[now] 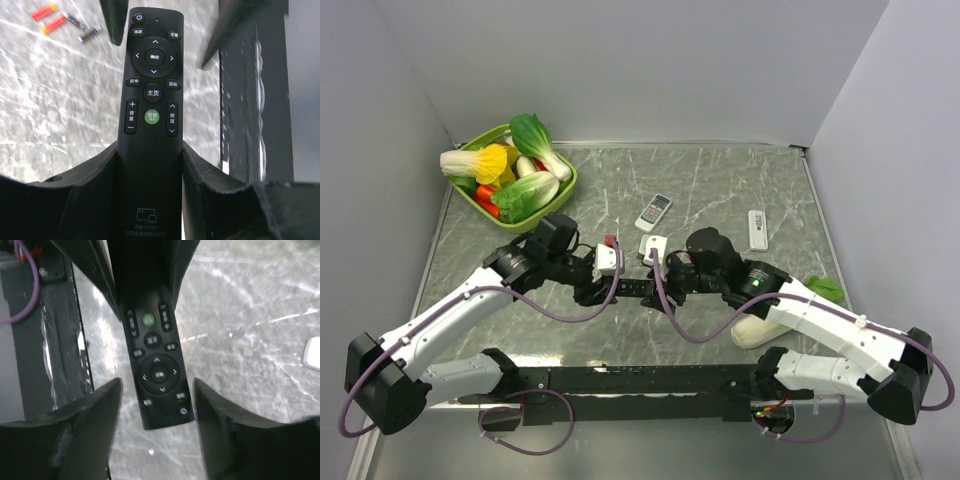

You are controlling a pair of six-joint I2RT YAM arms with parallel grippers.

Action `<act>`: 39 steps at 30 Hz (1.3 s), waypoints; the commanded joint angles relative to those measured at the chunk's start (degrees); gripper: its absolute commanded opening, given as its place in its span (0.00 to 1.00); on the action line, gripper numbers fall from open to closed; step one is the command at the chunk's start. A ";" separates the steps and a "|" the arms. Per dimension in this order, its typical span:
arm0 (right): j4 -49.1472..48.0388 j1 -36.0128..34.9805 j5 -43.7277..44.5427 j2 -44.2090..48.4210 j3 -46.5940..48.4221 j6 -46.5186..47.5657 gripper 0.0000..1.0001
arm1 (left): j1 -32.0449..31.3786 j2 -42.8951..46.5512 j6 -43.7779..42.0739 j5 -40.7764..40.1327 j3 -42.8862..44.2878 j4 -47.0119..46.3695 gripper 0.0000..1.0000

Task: Load the batteries into the remote control
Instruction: Adjust the remote control.

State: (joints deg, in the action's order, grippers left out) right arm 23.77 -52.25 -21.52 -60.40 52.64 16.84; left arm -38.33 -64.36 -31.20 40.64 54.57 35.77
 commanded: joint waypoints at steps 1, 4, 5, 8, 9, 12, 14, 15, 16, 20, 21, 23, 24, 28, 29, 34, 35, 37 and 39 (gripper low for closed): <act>-8.20 1.79 0.69 6.08 -1.31 -5.06 0.81 | 0.44 4.24 10.35 1.46 -4.37 -14.92 0.17; -12.93 7.04 -2.03 10.56 -3.50 -9.44 0.93 | 1.58 6.69 20.71 1.37 -9.64 -26.50 0.16; -14.35 8.99 -3.69 13.00 -5.16 -12.85 0.95 | 2.20 8.18 26.40 1.19 -11.31 -32.80 0.16; -22.87 17.67 -9.14 18.01 -9.99 -22.06 0.99 | 2.90 12.13 40.66 0.49 -19.47 -46.71 0.16; -26.20 19.36 -12.37 18.91 -11.49 -24.55 0.99 | 2.91 13.37 44.17 -0.55 -24.28 -57.54 0.17; -35.27 22.63 -15.65 20.50 -15.90 -32.73 1.00 | 2.91 17.07 57.36 -2.49 -33.08 -78.22 0.17; -42.17 22.72 -17.32 20.06 -18.26 -36.60 0.99 | 2.91 17.77 65.10 -5.39 -36.18 -87.14 0.17; -44.84 22.72 -18.29 19.54 -19.15 -38.36 0.99 | 2.91 17.69 67.13 -6.09 -37.85 -93.36 0.18; -48.43 22.72 -19.51 18.49 -20.98 -41.85 0.99 | 2.82 17.34 70.19 -7.32 -38.39 -95.60 0.18; -63.91 22.46 -20.93 14.80 -25.30 -49.79 1.00 | 1.94 16.46 73.21 -8.74 -38.66 -101.85 0.20; -67.76 22.28 -21.28 13.83 -25.48 -50.67 0.99 | 1.59 16.20 73.39 -8.91 -38.48 -102.56 0.20; -70.86 21.58 -21.99 11.54 -26.10 -52.52 0.99 | 0.45 15.23 73.74 -9.44 -37.96 -104.14 0.20; -73.40 20.62 -21.90 10.93 -26.19 -52.87 0.99 | 0.18 14.79 73.91 -9.44 -37.87 -104.84 0.20; -77.90 16.76 -20.23 7.68 -27.15 -52.00 0.99 | -0.61 12.25 77.50 -13.03 -38.65 -111.16 0.20; -78.61 15.78 -19.62 7.06 -27.33 -51.74 0.99 | -0.78 11.89 78.39 -15.74 -39.35 -114.49 0.20; -83.97 14.02 -18.91 4.86 -27.25 -52.61 0.98 | -3.50 9.17 76.92 -14.98 -37.69 -112.94 0.20; -82.93 14.02 -19.17 5.03 -26.55 -52.09 0.98 | -3.94 9.08 76.38 -14.98 -37.69 -112.76 0.20; -81.52 13.84 -19.09 5.29 -24.62 -50.86 0.98 | -4.82 8.72 75.24 -14.54 -37.52 -111.97 0.20; -82.13 13.84 -18.39 5.12 -23.91 -51.03 0.98 | -5.35 8.72 73.92 -14.28 -36.99 -110.05 0.20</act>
State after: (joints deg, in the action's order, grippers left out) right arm -53.41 -38.04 -40.99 -55.51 25.56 -34.61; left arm -42.35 -55.64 44.82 26.85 15.18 -71.79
